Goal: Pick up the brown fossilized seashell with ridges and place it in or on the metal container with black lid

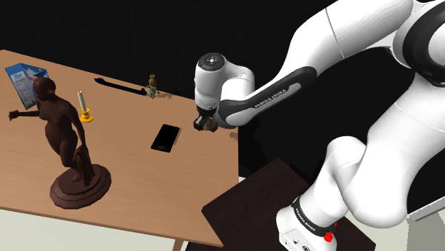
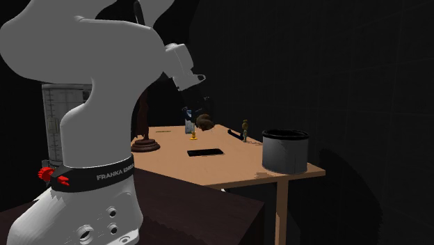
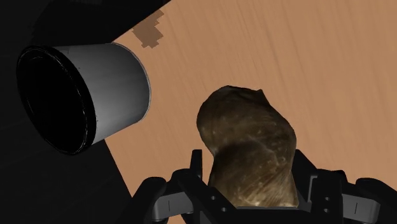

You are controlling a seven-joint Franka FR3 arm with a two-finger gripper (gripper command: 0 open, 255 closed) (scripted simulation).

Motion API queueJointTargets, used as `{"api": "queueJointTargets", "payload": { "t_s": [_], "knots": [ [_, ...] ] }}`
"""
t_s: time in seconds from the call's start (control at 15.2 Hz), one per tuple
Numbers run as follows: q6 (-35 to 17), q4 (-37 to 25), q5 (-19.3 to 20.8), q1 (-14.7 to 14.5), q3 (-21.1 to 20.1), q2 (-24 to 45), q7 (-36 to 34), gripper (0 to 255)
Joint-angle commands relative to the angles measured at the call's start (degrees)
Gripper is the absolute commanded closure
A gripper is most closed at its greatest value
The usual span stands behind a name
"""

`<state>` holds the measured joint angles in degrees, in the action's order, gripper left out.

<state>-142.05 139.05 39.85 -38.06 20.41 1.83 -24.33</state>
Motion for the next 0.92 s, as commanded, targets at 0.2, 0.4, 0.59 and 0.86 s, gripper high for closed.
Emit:
{"api": "queueJointTargets", "payload": {
  "t_s": [0.2,0.4,0.59,0.86],
  "knots": [
    [3.64,-0.63,-1.36,-0.28,-0.28,-3.24,2.19,255],
    [5.88,-1.2,-2.12,-0.47,-0.47,-5.07,3.41,255],
    [8.11,-1.88,-2.84,-0.66,-0.67,-6.77,4.59,255],
    [6.48,-2.8,-2.71,1.52,1.95,-6.37,9.05,255]
  ]
}}
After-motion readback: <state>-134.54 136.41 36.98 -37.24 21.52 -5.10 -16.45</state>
